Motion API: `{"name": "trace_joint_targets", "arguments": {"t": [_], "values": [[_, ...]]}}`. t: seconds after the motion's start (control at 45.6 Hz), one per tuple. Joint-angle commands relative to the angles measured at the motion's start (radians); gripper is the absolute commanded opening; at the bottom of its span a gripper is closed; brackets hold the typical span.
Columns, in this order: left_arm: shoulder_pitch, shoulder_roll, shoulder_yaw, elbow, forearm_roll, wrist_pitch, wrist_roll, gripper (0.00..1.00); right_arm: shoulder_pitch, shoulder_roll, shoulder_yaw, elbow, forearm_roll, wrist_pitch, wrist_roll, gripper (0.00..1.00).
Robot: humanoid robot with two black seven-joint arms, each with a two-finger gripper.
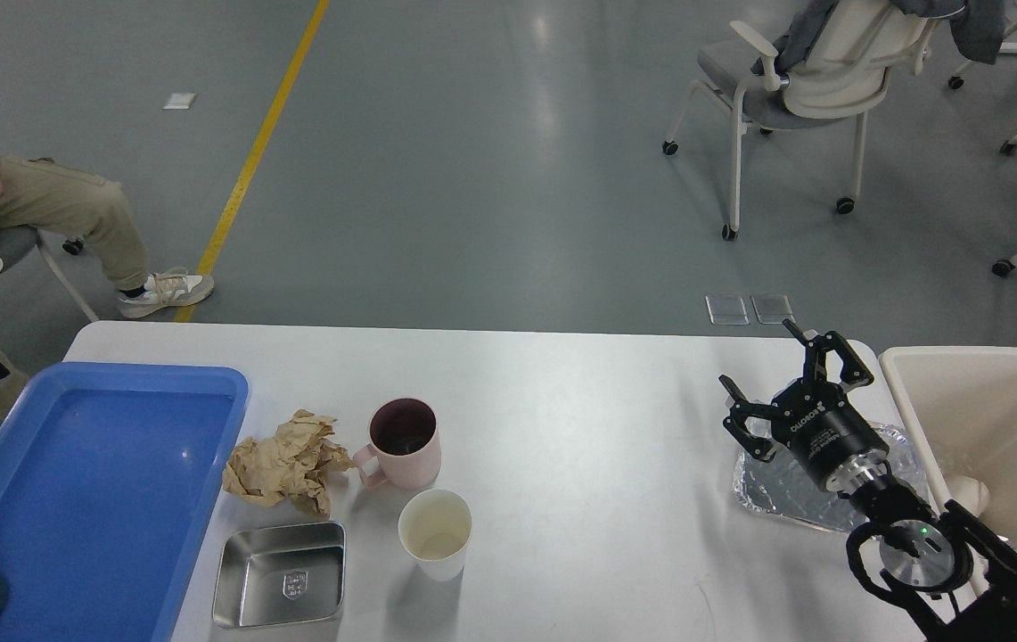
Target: Tidy desktop
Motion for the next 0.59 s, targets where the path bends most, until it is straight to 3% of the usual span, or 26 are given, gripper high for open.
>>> {"name": "trace_joint_targets", "arguments": {"t": [0.0, 0.153, 0.263, 0.57], "values": [[0.008, 0.01, -0.016, -0.001, -0.038, -0.024, 0.012, 0.97, 0.001, 0.0, -0.002, -0.002, 0.0, 0.0, 0.001, 1.0], [0.044, 0.04, -0.021, 0.002, -0.203, -0.122, 0.012, 0.97, 0.004, 0.0, -0.005, -0.002, 0.0, 0.0, 0.001, 1.0], [0.095, 0.056, -0.01, 0.001, -0.177, -0.122, 0.012, 0.97, 0.01, 0.005, -0.01, -0.005, 0.0, 0.0, 0.0, 1.0], [0.092, 0.135, -0.005, -0.03, 0.157, -0.124, 0.001, 0.97, 0.011, 0.011, -0.014, -0.006, 0.0, 0.0, 0.0, 1.0]]}}
